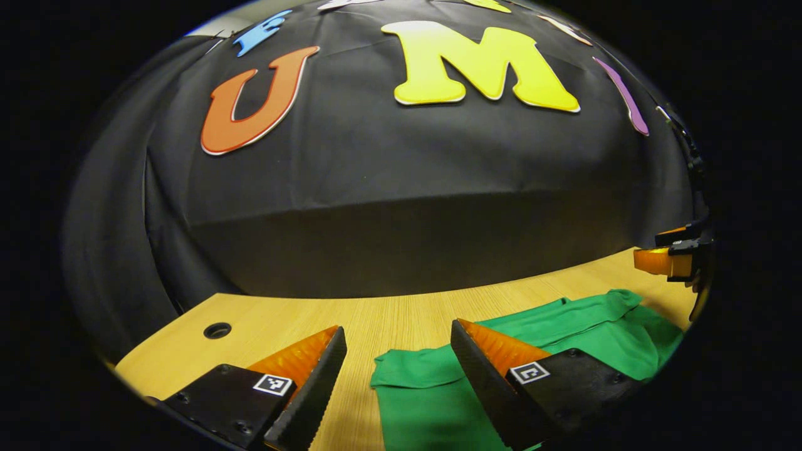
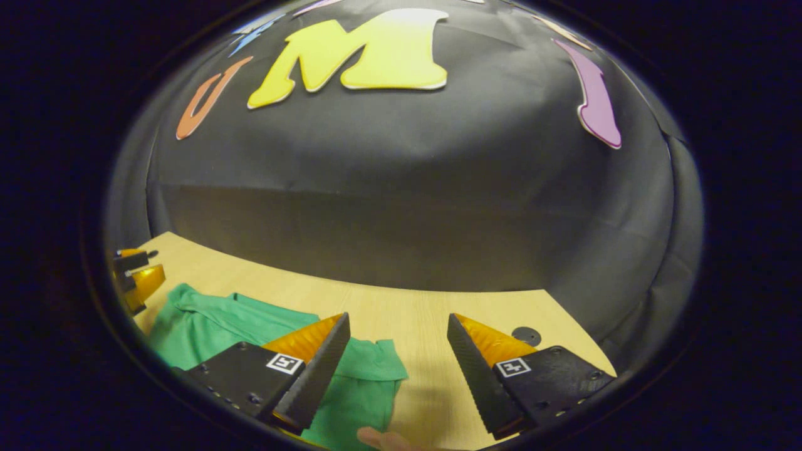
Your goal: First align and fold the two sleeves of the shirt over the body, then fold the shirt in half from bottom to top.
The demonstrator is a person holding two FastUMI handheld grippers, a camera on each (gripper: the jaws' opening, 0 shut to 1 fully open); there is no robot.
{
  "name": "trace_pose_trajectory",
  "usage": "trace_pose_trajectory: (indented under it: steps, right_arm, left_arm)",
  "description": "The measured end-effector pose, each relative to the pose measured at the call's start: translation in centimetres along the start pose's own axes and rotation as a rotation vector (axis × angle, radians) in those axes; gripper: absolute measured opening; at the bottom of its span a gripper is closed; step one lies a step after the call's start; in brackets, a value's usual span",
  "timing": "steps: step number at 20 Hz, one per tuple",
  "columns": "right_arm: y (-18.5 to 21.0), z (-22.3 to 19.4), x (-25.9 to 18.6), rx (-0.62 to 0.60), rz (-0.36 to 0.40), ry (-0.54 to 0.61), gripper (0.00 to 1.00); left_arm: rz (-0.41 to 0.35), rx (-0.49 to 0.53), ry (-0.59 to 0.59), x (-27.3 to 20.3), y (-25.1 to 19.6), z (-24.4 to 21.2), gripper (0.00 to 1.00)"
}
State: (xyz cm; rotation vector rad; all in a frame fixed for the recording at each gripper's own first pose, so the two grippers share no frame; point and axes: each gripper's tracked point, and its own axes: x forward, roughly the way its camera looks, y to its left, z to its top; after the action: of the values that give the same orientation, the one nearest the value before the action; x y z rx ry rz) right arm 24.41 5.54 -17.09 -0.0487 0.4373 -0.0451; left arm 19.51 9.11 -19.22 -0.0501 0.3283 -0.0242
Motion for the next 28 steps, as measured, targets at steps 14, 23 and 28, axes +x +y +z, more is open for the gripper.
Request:
trace_pose_trajectory:
  steps: [14, 23, 28]
  right_arm:
    - [-0.6, 7.8, -23.6, -0.017, 0.001, -0.273, 0.97]
    - [0.7, 2.2, -36.5, -0.064, 0.024, -0.323, 0.97]
    - [1.5, -3.2, -39.8, -0.074, -0.014, -0.349, 0.95]
  left_arm:
    - [0.022, 0.014, -0.080, -20.5, -0.3, 6.1, 1.00]
    - [-0.042, 0.025, -0.176, -33.8, -4.4, 6.7, 1.00]
    - [-0.058, -0.004, -0.195, -36.1, -5.7, 6.3, 1.00]
